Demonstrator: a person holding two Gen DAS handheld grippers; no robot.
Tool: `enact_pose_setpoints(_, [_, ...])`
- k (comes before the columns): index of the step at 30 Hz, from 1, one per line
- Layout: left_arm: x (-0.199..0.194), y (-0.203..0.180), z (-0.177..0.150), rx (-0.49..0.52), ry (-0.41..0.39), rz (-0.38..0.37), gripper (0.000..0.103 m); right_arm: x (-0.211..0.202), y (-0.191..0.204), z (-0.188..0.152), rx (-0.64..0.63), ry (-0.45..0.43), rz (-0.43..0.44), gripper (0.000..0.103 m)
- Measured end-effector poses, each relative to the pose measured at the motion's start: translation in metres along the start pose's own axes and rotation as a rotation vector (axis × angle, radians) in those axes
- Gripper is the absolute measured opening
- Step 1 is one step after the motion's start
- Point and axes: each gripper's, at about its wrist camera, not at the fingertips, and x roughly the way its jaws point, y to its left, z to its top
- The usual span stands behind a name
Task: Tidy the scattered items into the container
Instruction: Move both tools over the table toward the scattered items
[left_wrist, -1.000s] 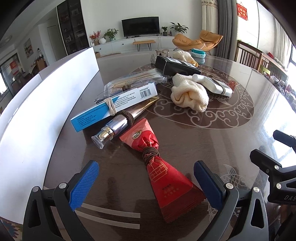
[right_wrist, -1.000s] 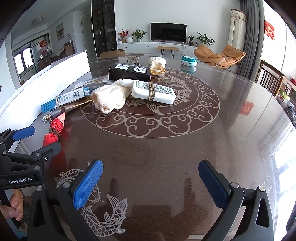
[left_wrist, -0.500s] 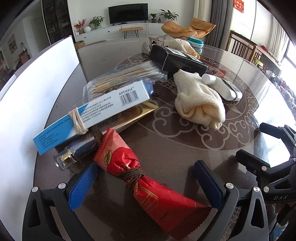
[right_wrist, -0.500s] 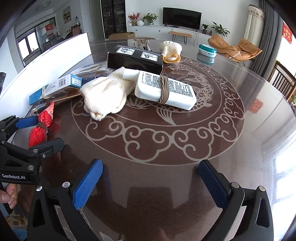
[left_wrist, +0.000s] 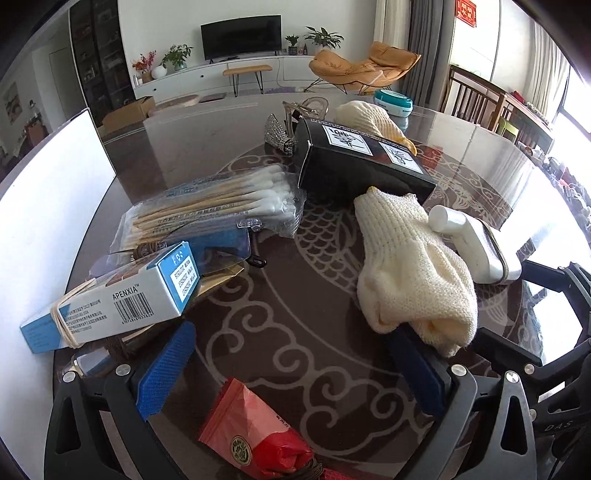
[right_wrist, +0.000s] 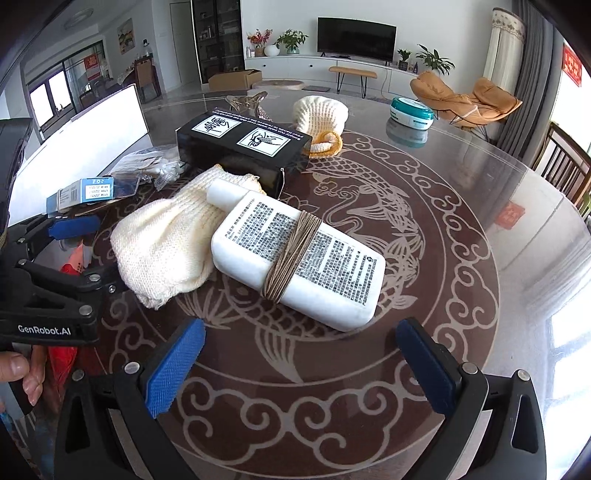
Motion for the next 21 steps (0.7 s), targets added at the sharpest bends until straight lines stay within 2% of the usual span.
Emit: enact_pose_setpoints(21, [-0.0035,0.0053,0.0012,-0.005,0.001,0.001,0.103,-0.0001,0.0002,-0.0004,0.0,-0.001,0.0,0.103])
